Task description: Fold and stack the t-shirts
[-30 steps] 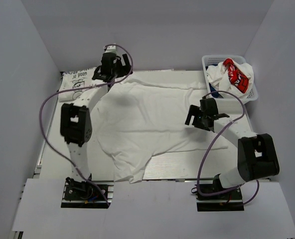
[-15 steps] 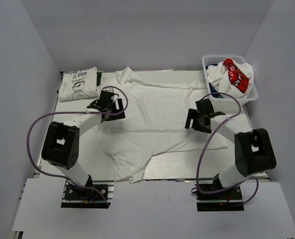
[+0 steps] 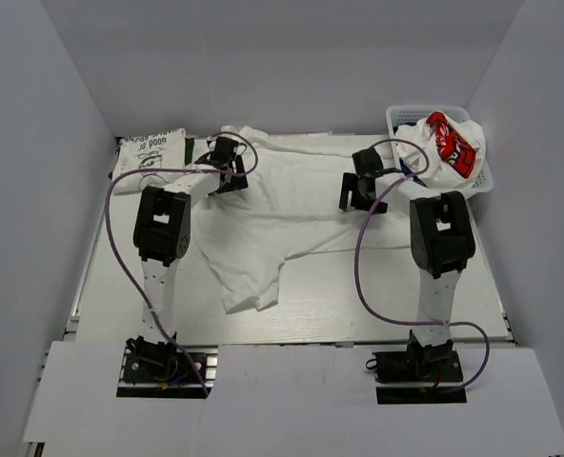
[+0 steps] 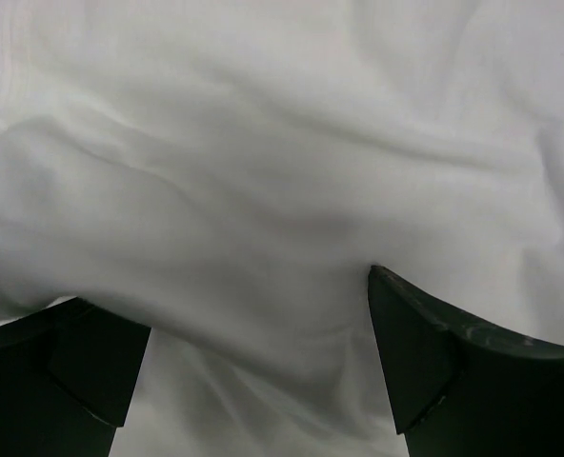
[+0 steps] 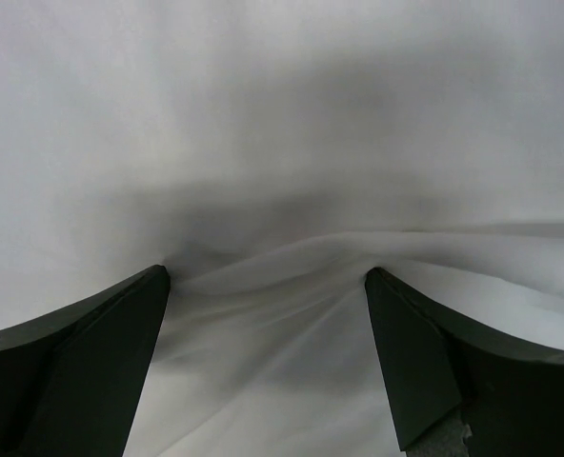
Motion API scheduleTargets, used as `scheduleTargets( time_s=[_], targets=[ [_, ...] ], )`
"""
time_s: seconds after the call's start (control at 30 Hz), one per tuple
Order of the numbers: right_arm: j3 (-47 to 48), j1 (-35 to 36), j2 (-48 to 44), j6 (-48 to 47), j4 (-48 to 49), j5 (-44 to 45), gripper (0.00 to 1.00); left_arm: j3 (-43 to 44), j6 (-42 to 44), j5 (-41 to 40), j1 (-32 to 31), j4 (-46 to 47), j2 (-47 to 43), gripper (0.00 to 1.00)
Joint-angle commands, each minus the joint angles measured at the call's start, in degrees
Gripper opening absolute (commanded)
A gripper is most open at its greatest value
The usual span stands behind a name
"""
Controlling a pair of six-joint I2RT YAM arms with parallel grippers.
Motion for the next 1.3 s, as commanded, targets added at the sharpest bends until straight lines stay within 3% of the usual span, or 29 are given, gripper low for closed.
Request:
scheduleTargets(
  time_s=[0.0, 0.03, 0.13, 0.27, 0.37, 0.5, 0.53, 0.67, 0.77, 0.97, 1.1, 1.2, 1.27],
  targets=[
    [7.46, -0.03, 7.41, -1.60, -6.48, -0.68, 0.89, 10.00, -1.27, -2.61, 2.97, -6.76, 10.11, 1.00],
    [8.02, 0.14, 7.25, -1.51, -7.19, -0.58, 0.89, 16.56, -1.27, -2.08, 3.50, -9.56, 11.36, 1.00],
    [5.15, 0.41, 2.71, -1.68, -6.06, -2.33, 0.89, 21.10, -0.22, 1.24, 4.21, -9.60, 10.08, 1.00],
    [-3.39, 0.67, -9.78, -2.21, -1.50, -3.13, 0.89, 14.62, 1.98, 6.00, 4.21, -4.94, -0.11, 1.00],
    [-8.66, 0.58, -18.83, -1.52, 0.09, -3.13, 0.89, 7.68, 2.51, 6.71, 2.98, -4.93, -10.54, 1.00],
    [-16.38, 0.49, -28.76, 1.21, 1.66, -3.91, 0.89, -12.12, -2.22, 9.70, 2.98, -3.35, -23.92, 1.00],
    [-17.62, 0.67, -30.00, 1.30, 2.11, -4.96, 0.89, -15.85, -5.11, 10.31, 2.98, -3.35, -30.92, 1.00],
    [-26.58, 2.07, -37.81, 1.83, 8.00, -20.30, 0.89, -33.61, -14.24, 15.40, 2.46, -3.96, -46.14, 1.00],
    [-27.82, 6.28, -39.23, 0.86, 8.09, -25.78, 0.89, -46.44, -19.35, 18.66, 2.45, -7.27, -53.63, 1.00],
    [-30.38, 21.21, -36.61, 3.94, 11.34, -29.14, 0.89, -61.21, -25.17, 19.79, 2.45, -13.89, -66.56, 1.00],
    [-26.62, 28.26, -27.85, 5.52, 12.57, -29.93, 0.89, -68.53, -26.58, 24.02, 2.45, -10.84, -76.76, 1.00],
    [-24.33, 32.57, -23.44, 7.62, 13.01, -29.14, 0.89, -71.17, -26.58, 25.86, 2.45, -8.28, -78.36, 1.00],
    [-23.18, 34.94, -20.27, 9.37, 14.58, -28.80, 0.89, -71.97, -26.58, 26.65, 2.45, -6.43, -77.23, 0.95]
  ],
)
